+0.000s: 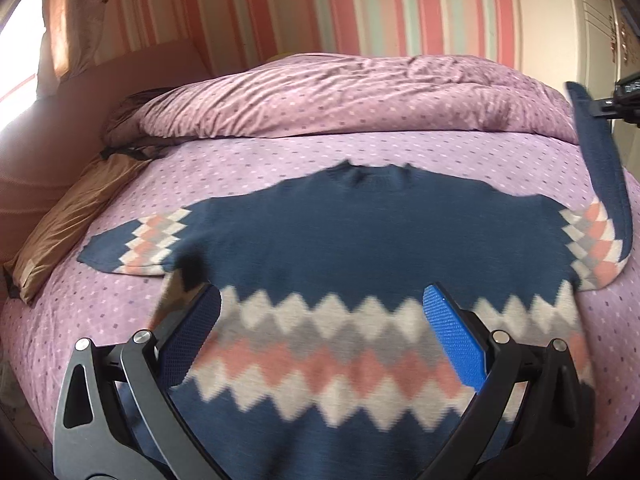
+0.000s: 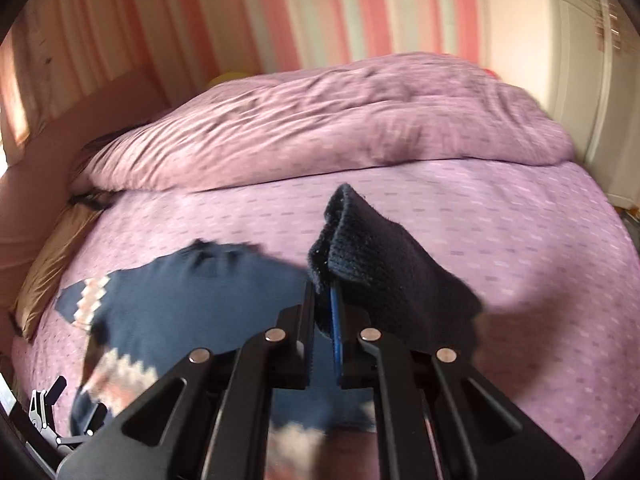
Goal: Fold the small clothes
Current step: 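Close the right gripper on the sleeve cuff, then carry the held sleeve across the sweater body and open the right gripper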
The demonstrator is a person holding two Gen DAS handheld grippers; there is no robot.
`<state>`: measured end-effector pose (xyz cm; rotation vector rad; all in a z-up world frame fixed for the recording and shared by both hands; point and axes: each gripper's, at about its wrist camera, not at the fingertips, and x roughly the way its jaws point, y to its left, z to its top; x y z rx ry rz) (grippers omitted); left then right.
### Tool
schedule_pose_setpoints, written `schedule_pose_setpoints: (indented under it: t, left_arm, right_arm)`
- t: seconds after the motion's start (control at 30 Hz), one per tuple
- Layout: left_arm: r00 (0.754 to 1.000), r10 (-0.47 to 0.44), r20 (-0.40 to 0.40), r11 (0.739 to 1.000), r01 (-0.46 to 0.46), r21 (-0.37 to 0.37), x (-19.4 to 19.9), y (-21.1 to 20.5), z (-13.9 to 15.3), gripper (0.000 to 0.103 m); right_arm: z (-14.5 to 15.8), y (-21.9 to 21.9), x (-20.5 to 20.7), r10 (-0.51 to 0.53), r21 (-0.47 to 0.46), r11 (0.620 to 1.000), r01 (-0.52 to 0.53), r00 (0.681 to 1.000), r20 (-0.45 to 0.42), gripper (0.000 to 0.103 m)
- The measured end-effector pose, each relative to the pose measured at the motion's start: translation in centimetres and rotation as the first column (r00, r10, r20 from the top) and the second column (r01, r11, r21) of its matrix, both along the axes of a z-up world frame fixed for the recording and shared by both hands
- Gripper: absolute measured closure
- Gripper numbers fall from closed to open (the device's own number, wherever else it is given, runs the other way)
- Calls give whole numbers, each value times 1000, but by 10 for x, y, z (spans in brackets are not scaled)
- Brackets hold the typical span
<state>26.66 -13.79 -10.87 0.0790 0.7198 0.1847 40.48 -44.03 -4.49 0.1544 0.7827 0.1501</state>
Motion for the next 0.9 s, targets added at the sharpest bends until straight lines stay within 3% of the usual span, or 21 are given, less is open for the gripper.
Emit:
schedule_pose_setpoints:
  t: [0.17,0.4,0.67,0.9]
  left_arm:
    - [999,36,1,999,-36,4,8,54,1,3]
    - [996,90,-6,996,-90,9,15,132,-5,3]
    - [992,125,-15,992,-125,16,15,185,-16,3]
    - [988,153,-22,988,-153,6,12,209,-23,3]
  right_arm:
    - [-19,105,27,96,7,995,-95,995,-31,96]
    - [-72,242,62,185,12,983,-185,978,-101,96]
    - [-130,344,68,254,14,967,-255,955,-155,96]
    - [-151,387,66,272,-40,959,-281,949,-160,96]
